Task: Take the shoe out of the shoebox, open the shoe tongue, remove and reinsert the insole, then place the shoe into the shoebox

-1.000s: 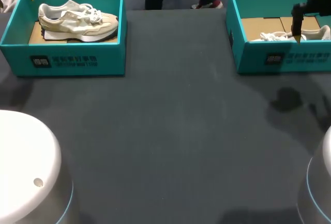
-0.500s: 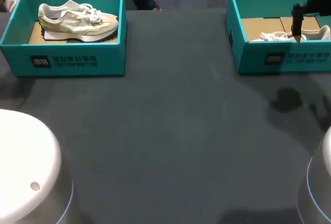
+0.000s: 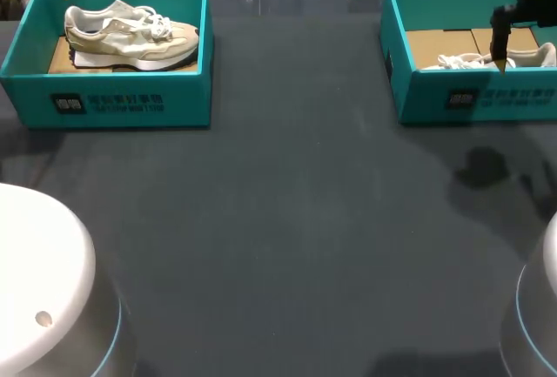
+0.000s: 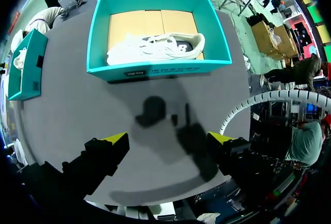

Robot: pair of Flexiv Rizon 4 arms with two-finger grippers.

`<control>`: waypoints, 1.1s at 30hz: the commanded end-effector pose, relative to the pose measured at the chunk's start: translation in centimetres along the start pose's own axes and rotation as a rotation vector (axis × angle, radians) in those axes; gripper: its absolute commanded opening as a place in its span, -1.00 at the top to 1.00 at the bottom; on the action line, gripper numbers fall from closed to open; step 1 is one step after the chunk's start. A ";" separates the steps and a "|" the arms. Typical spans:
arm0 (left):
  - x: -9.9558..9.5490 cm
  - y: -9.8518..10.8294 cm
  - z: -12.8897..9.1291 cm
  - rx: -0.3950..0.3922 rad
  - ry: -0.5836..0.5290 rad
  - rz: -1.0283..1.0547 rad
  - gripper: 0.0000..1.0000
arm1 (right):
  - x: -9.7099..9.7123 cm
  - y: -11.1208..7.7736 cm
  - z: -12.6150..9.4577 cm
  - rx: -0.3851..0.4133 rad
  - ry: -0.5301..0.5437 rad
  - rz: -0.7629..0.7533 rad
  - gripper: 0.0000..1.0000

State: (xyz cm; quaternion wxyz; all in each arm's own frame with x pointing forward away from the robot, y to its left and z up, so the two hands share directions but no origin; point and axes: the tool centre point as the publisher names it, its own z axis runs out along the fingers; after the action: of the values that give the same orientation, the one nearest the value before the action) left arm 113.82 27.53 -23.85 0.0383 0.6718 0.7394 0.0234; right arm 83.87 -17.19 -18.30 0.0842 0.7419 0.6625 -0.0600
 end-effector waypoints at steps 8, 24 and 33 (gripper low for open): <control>0.0 2.1 2.2 0.037 0.029 0.034 -1.00 | 0.0 0.0 0.0 0.000 -0.001 0.001 -1.00; 0.2 2.2 4.1 0.052 0.049 0.067 -1.00 | 0.0 0.0 0.0 0.000 -0.001 0.001 -1.00; 0.2 1.8 5.5 0.066 0.049 0.103 -1.00 | 0.0 0.0 0.0 0.000 -0.001 0.001 -1.00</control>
State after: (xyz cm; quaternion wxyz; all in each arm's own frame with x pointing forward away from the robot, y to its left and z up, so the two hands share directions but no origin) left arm 115.74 27.75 -28.73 -0.0035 0.7081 0.7059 0.0185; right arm 83.88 -17.18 -18.30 0.0843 0.7419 0.6625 -0.0600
